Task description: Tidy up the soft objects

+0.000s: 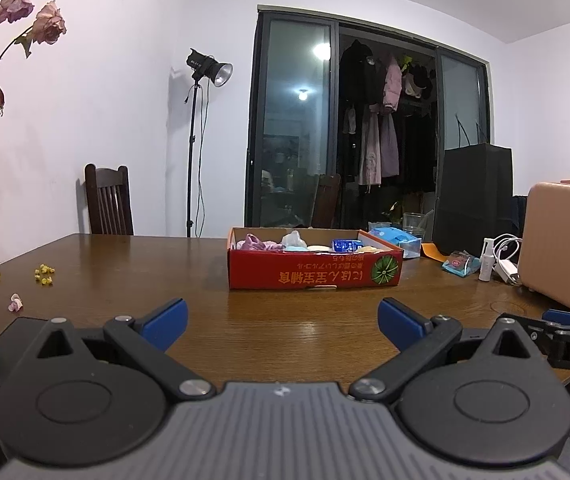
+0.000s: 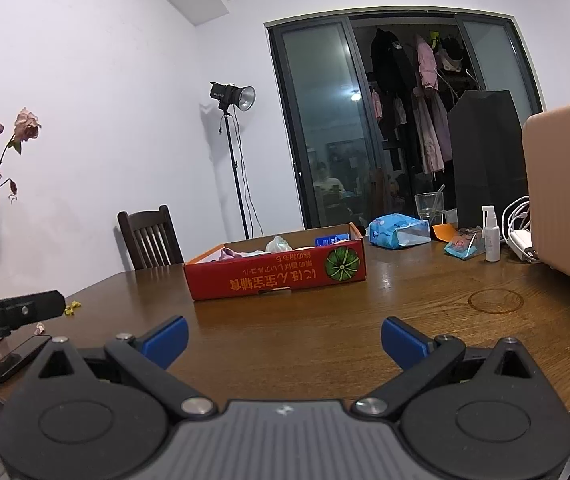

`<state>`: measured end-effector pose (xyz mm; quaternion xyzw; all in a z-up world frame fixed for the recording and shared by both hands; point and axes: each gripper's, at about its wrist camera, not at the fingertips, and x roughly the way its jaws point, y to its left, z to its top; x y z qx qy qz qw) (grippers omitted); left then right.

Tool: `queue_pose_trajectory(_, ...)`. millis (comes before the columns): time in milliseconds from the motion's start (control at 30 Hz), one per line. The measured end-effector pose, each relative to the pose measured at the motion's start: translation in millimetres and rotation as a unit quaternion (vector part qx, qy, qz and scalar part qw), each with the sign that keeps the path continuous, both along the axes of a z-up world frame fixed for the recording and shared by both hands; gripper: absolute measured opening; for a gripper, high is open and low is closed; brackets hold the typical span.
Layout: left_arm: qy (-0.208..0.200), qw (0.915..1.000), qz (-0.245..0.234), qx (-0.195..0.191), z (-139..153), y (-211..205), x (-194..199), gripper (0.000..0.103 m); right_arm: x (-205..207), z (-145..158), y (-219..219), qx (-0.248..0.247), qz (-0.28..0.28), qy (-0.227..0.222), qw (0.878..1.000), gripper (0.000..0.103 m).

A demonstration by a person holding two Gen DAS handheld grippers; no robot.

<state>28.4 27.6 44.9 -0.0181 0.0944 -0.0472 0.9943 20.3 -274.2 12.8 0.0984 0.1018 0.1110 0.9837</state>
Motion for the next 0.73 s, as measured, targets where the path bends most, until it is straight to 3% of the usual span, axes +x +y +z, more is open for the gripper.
queue_pose_trajectory(733,-0.015,0.9999,0.004,0.0,-1.0,-2.5,-4.9,0.103,-0.9,-0.7,-0.5,-0.001,-0.002,0.0,1.0,0.103)
